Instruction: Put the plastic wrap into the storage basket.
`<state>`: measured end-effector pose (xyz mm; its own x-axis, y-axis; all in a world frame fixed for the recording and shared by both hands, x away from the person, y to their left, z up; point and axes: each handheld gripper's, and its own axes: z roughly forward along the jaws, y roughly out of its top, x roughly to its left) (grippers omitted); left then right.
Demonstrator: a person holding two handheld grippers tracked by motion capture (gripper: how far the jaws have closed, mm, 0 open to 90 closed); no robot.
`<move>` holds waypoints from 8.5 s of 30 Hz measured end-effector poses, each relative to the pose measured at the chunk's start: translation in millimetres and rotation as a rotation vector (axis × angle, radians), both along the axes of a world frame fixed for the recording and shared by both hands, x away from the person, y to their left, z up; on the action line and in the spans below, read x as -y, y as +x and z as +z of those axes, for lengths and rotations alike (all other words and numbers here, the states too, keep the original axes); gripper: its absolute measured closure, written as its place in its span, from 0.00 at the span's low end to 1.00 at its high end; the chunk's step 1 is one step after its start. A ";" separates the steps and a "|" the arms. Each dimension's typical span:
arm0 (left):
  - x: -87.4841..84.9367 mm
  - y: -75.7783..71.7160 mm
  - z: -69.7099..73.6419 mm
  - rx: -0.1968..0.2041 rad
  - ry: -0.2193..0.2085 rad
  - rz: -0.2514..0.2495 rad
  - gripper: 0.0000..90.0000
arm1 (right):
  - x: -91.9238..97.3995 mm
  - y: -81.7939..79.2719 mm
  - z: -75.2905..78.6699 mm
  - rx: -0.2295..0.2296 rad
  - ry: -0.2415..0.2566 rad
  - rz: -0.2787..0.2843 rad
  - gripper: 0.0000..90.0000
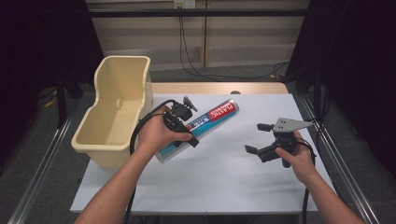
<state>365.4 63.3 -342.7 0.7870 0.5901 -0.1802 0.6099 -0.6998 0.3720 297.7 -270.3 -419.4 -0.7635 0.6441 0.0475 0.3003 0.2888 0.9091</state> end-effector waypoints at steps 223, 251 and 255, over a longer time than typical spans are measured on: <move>-39.3 13.4 23.0 -0.063 -0.076 0.457 0.07 | 22.7 -62.7 -34.6 0.111 0.080 -0.189 0.00; -15.7 -4.4 -33.5 -0.066 -0.078 0.338 0.04 | 23.1 -62.9 -35.5 0.107 0.079 -0.185 0.00; -14.6 -10.3 -46.2 -0.058 -0.097 0.314 0.04 | 23.9 -62.9 -35.9 0.106 0.080 -0.183 0.00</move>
<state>355.0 78.0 -388.9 0.5560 0.7800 -0.2872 0.8124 -0.4371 0.3859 234.8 -294.2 -455.3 -0.6374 0.7700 0.0295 0.2425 0.1641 0.9562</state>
